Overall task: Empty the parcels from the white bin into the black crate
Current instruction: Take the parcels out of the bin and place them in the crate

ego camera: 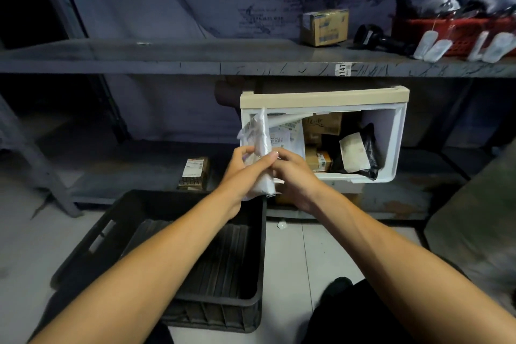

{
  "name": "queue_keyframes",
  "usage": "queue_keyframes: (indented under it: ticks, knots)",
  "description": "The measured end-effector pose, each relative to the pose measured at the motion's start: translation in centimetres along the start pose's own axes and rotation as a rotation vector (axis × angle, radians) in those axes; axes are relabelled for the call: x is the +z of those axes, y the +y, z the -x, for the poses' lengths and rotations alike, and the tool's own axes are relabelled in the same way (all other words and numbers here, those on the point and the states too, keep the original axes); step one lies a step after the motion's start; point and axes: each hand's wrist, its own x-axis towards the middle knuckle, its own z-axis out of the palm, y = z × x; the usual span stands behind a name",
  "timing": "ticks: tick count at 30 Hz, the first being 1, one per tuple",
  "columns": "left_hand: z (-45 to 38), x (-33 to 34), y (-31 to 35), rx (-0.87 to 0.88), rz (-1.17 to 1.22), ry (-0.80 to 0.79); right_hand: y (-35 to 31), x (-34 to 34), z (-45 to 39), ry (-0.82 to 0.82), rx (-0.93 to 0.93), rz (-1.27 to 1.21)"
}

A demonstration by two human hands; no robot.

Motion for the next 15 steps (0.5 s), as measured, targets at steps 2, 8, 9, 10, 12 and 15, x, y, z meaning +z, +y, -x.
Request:
queue_keyframes:
  ticks: [2,8,9,10,12,15]
  knots:
    - [-0.2,-0.3,0.1,0.007,0.015,0.005,-0.3,0.2,0.3,-0.105,-0.011,-0.048]
    - [-0.8,-1.2,0.3,-0.013,0.211,0.109,0.2,0.1,-0.5,0.028,-0.028,0.003]
    - [-0.8,-1.3,0.2,-0.016,0.214,0.119,0.2,-0.1,-0.8,0.095,-0.035,0.011]
    - [-0.8,-1.4,0.3,-0.014,0.217,0.121,0.3,-0.5,-1.0,0.158,-0.037,0.019]
    - [-0.7,-1.7,0.4,-0.01,0.241,0.11,0.3,-1.2,-1.3,0.274,-0.002,0.017]
    - [-0.5,-2.3,0.8,0.005,0.288,0.077,0.5,-2.2,-1.5,0.297,0.093,-0.048]
